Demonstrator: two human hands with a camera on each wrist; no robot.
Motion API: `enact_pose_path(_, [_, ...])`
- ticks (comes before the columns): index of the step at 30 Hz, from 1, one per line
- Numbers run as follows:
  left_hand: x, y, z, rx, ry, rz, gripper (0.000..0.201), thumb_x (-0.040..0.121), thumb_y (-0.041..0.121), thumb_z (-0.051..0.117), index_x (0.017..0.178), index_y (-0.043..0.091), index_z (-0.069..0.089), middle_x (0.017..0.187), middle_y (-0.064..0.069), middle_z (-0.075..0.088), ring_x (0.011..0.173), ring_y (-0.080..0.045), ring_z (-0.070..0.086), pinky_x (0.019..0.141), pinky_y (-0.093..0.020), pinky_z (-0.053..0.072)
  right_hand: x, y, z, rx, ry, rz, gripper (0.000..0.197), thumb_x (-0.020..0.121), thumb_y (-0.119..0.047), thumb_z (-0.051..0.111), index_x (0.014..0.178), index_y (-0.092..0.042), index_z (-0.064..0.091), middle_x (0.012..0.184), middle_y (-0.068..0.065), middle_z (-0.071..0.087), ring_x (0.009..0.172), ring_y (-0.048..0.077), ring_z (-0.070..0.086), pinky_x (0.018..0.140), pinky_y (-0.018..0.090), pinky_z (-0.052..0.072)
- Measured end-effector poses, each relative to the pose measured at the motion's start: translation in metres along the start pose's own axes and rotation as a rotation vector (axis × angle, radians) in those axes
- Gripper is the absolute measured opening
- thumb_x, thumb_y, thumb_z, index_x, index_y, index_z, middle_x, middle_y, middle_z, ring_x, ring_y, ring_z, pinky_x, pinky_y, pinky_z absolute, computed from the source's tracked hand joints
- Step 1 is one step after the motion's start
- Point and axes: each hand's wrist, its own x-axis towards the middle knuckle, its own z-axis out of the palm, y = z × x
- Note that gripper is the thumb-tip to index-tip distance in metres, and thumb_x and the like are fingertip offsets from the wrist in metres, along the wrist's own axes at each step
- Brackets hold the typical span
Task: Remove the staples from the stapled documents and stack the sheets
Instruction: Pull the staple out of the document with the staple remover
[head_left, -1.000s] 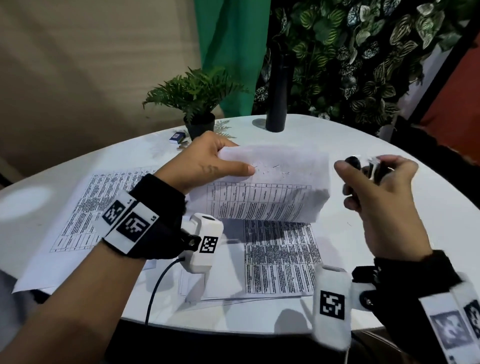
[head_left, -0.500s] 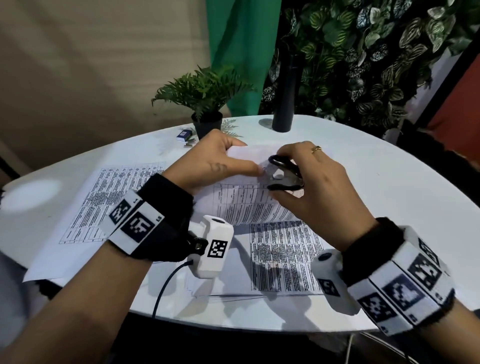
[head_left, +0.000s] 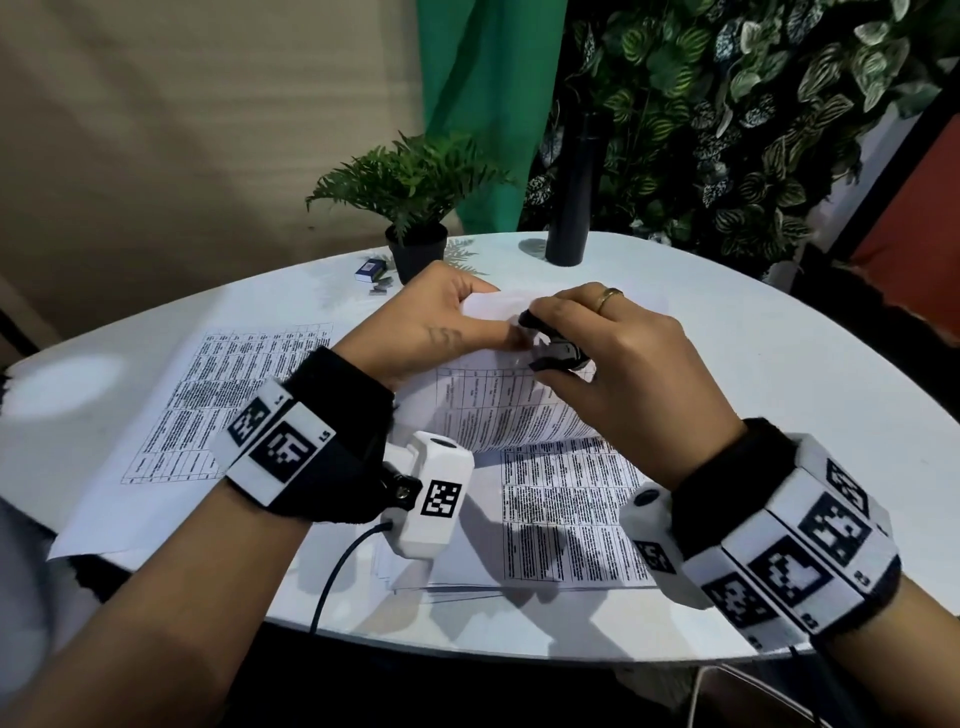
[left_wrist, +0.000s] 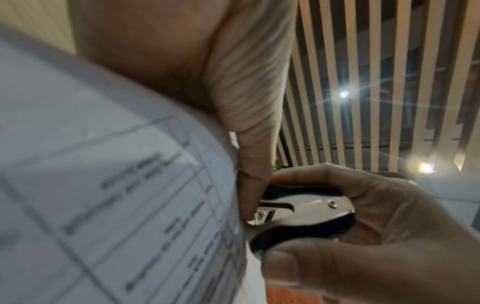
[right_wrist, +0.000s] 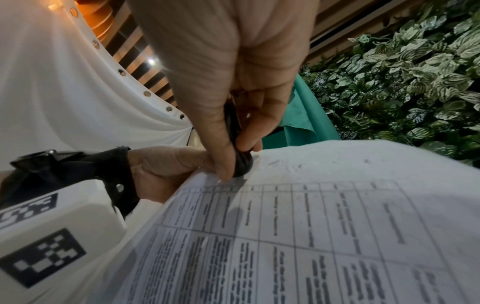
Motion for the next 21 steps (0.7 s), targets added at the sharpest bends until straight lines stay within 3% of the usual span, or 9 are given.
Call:
enact_pose_path(2, [-0.0011,0.0003,0.0001,0.006,-0.003,0.011,0.017,0.08,-0.004,0.067,0.086,-0.019,0.064,0.071,-0.008,0.058,0.063,-0.009,0.05,0.054,-0.014,0.039,0.0013,0.0014,-0.0002,-0.02,-0.015,-0.01,0.034,0.068,-0.012,0.063,0.101,-0.003,0.065,0.093,0.016,0.065,0.072,0.038,0.064,0.056,0.045,0.054])
enact_pose_path(5, [-0.0004,-0.0012,-0.0005,0.013,-0.019,0.005,0.023,0.082,-0.002,0.065,0.09,-0.023,0.06,0.076,-0.013,0.052,0.069,-0.016,0.044,0.055,-0.019,0.035,0.0025,0.0025,0.0001,-0.039,-0.012,-0.028,0.031,0.068,-0.011,0.063,0.097,-0.001,0.065,0.089,0.017,0.065,0.068,0.039,0.063,0.053,0.045,0.053])
enact_pose_path(8, [0.0003,-0.0002,-0.0019,0.035,-0.025,-0.007,0.017,0.082,-0.001,0.066,0.089,-0.017,0.064,0.074,-0.011,0.057,0.069,-0.015,0.049,0.057,-0.019,0.039,0.0031,0.0018,-0.0007,-0.061,-0.016,-0.042,0.028,0.068,-0.01,0.063,0.094,0.0,0.065,0.086,0.017,0.064,0.065,0.038,0.062,0.051,0.043,0.053])
enact_pose_path(11, [-0.0001,0.0028,-0.0033,0.038,-0.046,-0.013,0.005,0.08,0.001,0.068,0.083,-0.004,0.069,0.068,0.0,0.065,0.064,-0.009,0.056,0.06,-0.019,0.044,0.0048,0.0021,-0.0016,-0.085,-0.022,-0.05,0.027,0.067,-0.011,0.062,0.093,-0.001,0.065,0.083,0.016,0.064,0.064,0.038,0.062,0.05,0.041,0.052])
enact_pose_path(16, [-0.0007,0.0006,-0.0061,0.021,-0.063,-0.022,0.029,0.078,0.003,0.069,0.096,-0.019,0.063,0.085,-0.021,0.061,0.078,-0.023,0.051,0.074,-0.034,0.038,0.0056,0.0062,0.0014,-0.101,-0.038,-0.058,0.021,0.071,-0.011,0.06,0.089,-0.002,0.064,0.079,0.013,0.062,0.063,0.037,0.06,0.048,0.042,0.05])
enact_pose_path(18, [-0.0016,0.0001,-0.0071,0.024,-0.069,-0.022,0.024,0.078,0.003,0.069,0.092,-0.015,0.065,0.081,-0.016,0.063,0.076,-0.018,0.053,0.071,-0.029,0.041,0.006,0.0076,0.0028,-0.101,-0.052,-0.071,0.019,0.072,-0.012,0.06,0.089,-0.002,0.063,0.078,0.013,0.062,0.063,0.037,0.059,0.047,0.042,0.049])
enact_pose_path(21, [-0.0017,-0.0006,-0.0096,0.014,-0.097,-0.027,0.007,0.079,0.002,0.068,0.084,-0.002,0.068,0.067,0.006,0.066,0.065,-0.004,0.057,0.062,-0.015,0.043,0.0088,0.0093,0.0022,-0.087,-0.064,-0.091,0.019,0.072,-0.012,0.06,0.089,-0.003,0.063,0.078,0.012,0.062,0.062,0.037,0.059,0.048,0.04,0.049])
